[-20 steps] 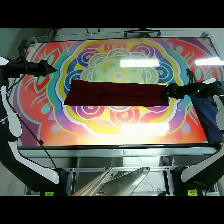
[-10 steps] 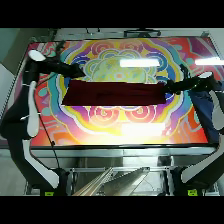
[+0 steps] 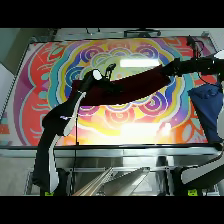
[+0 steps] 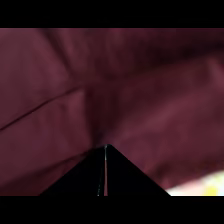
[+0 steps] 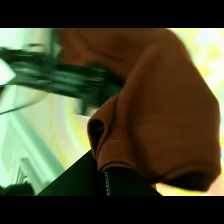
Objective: Fold the shirts.
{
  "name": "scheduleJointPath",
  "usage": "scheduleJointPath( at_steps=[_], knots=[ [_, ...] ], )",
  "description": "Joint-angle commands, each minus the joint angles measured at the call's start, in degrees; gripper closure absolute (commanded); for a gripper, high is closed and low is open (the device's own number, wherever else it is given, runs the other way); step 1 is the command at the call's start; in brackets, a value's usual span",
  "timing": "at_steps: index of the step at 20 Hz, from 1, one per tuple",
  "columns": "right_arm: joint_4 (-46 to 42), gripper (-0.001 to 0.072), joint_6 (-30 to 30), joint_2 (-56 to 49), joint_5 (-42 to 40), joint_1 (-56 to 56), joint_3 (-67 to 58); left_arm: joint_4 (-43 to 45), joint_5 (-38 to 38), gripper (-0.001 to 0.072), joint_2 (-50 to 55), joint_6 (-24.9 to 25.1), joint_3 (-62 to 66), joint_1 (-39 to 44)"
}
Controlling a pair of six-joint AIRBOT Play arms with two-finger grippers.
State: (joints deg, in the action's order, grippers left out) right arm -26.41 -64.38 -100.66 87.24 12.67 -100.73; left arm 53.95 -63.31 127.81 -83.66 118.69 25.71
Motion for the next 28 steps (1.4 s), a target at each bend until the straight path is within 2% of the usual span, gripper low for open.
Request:
scheduleJointPath(
  at_steps=[1, 5, 8, 10, 12, 16, 18, 19, 21, 22, 23, 26, 27, 28],
  knots=[
    [1.97, 0.0693, -0.37, 0.94, 2.19, -2.10, -1.05, -0.15, 1.97, 0.0696, 2.40, -2.34, 1.40, 1.75],
    [2.25, 0.0693, -1.29, 0.96, 1.27, -4.83, -1.05, -0.13, -1.11, 0.0695, -4.87, -2.29, -1.55, -0.52],
    [2.99, 0.0693, -3.34, 0.96, -3.85, -9.75, -1.05, -0.11, -12.83, 0.0694, -15.56, -2.27, -1.51, -5.53],
    [6.05, 0.0692, -3.26, 0.94, -12.11, -15.98, -1.05, -0.09, -20.26, 0.0694, -22.77, -2.27, -1.53, -9.73],
    [9.44, 0.0692, -0.87, 0.48, -23.85, -24.00, -1.05, 0.07, -24.57, 0.0694, -29.35, -2.27, -1.53, -14.29],
    [11.61, 0.0692, 3.74, -5.49, -50.18, -42.51, -1.07, 0.11, -24.37, 0.0693, -38.01, -1.86, -5.29, -21.92],
    [17.57, 0.0693, 10.45, -11.52, -64.41, -50.27, -1.22, 0.09, -21.59, 0.0685, -41.11, 0.98, -9.90, -25.07],
    [24.17, 0.0692, 16.44, -15.41, -70.03, -53.77, -2.12, 0.07, -20.70, 0.0686, -42.07, 2.40, -12.22, -26.34],
    [40.52, 0.0680, 29.42, -23.76, -75.17, -59.47, -7.17, -0.11, -20.37, 0.0685, -43.54, 3.08, -16.85, -28.26],
    [47.93, 0.0422, 36.09, -28.17, -75.43, -61.46, -11.34, -0.11, -19.47, 0.0685, -44.17, 4.52, -18.88, -28.76],
    [52.15, 0.0004, 40.74, -31.61, -75.12, -62.31, -15.23, -0.15, -18.32, 0.0686, -44.41, 4.83, -20.46, -29.05],
    [53.22, 0.0022, 41.86, -32.79, -64.08, -60.02, -18.10, -0.07, -19.41, 0.0686, -44.41, 5.27, -20.74, -29.14],
    [52.48, 0.0057, 41.11, -31.74, -59.93, -58.47, -18.05, 0.00, -19.52, 0.0686, -44.41, 5.29, -20.20, -29.14],
    [49.48, 0.0210, 37.97, -30.18, -55.67, -56.46, -17.94, 0.00, -19.67, 0.0686, -44.41, 5.27, -19.37, -29.18]
  ],
)
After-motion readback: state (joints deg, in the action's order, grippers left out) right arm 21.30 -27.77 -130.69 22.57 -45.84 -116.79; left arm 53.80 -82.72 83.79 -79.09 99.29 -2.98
